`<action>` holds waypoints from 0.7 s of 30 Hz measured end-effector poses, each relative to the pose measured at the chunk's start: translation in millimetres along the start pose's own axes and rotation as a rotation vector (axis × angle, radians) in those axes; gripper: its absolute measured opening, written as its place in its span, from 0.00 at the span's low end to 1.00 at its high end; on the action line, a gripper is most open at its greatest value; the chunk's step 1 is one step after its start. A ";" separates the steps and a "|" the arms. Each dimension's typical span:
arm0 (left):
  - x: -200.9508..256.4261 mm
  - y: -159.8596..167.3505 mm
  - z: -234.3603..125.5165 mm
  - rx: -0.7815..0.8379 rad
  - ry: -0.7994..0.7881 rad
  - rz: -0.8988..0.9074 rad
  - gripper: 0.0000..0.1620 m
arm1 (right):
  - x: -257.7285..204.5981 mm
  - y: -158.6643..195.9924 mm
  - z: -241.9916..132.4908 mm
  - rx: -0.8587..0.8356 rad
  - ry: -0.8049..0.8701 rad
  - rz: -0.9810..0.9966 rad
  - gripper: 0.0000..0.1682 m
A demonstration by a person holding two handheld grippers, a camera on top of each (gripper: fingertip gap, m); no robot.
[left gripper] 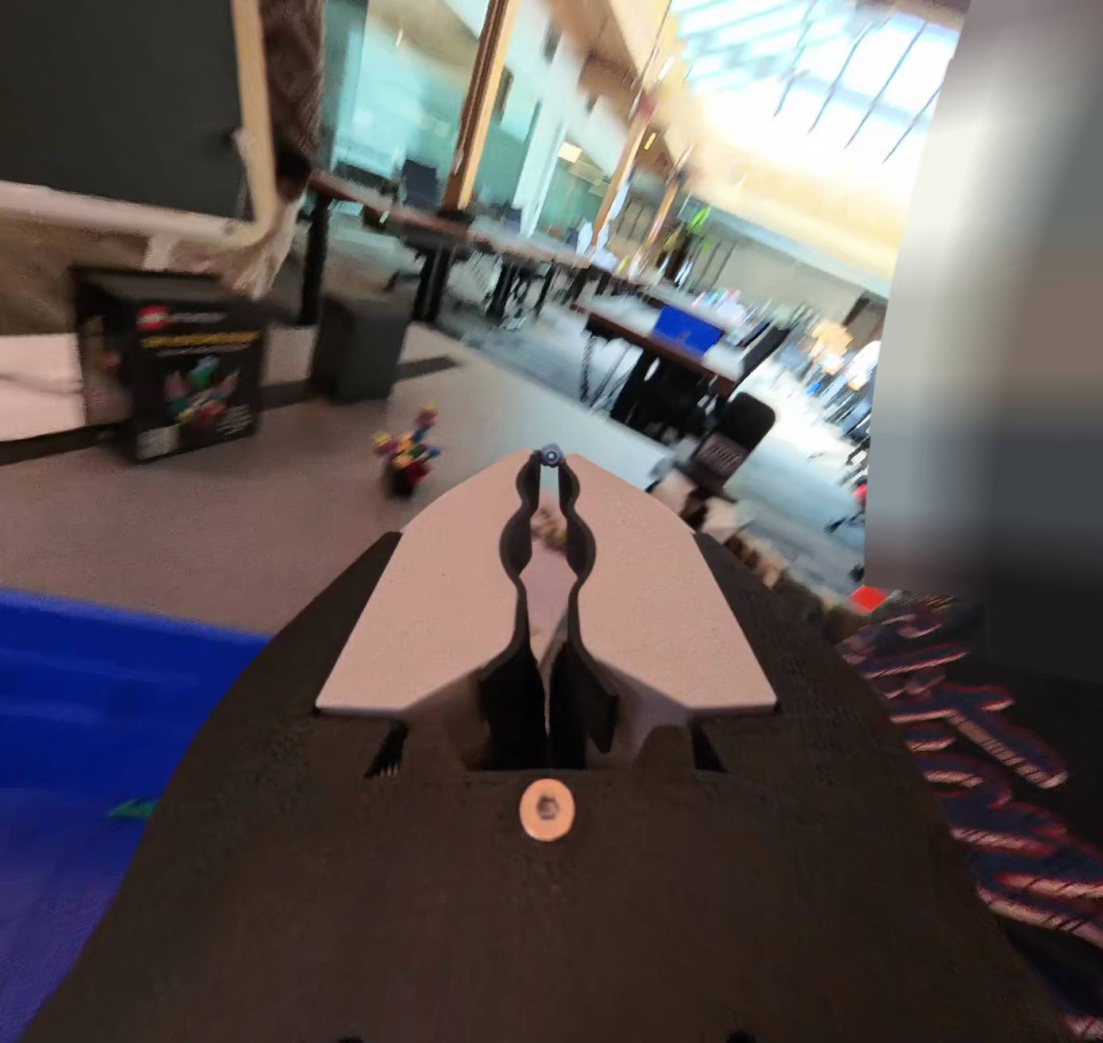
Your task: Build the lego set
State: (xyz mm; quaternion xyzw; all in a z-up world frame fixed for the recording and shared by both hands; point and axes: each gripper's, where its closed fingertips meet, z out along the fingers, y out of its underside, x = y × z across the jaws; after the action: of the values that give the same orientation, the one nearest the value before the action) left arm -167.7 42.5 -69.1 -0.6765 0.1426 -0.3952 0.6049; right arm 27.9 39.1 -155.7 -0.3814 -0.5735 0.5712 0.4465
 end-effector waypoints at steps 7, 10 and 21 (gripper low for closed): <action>102.1 33.0 34.8 0.310 0.309 -0.402 0.04 | -13.8 -43.5 24.3 0.127 0.046 -0.168 0.08; 114.9 51.4 46.6 0.337 0.385 -0.579 0.03 | -27.5 -58.4 43.2 0.110 0.019 -0.277 0.08; 129.4 88.1 65.5 0.246 0.442 -0.765 0.04 | -35.2 -55.0 70.1 -0.090 -0.066 -0.508 0.07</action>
State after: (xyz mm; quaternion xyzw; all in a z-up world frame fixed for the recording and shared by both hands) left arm -12.5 -18.2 -101.4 -0.5030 -0.0397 -0.7391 0.4464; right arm -23.6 -19.5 -100.1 -0.2260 -0.6899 0.4268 0.5393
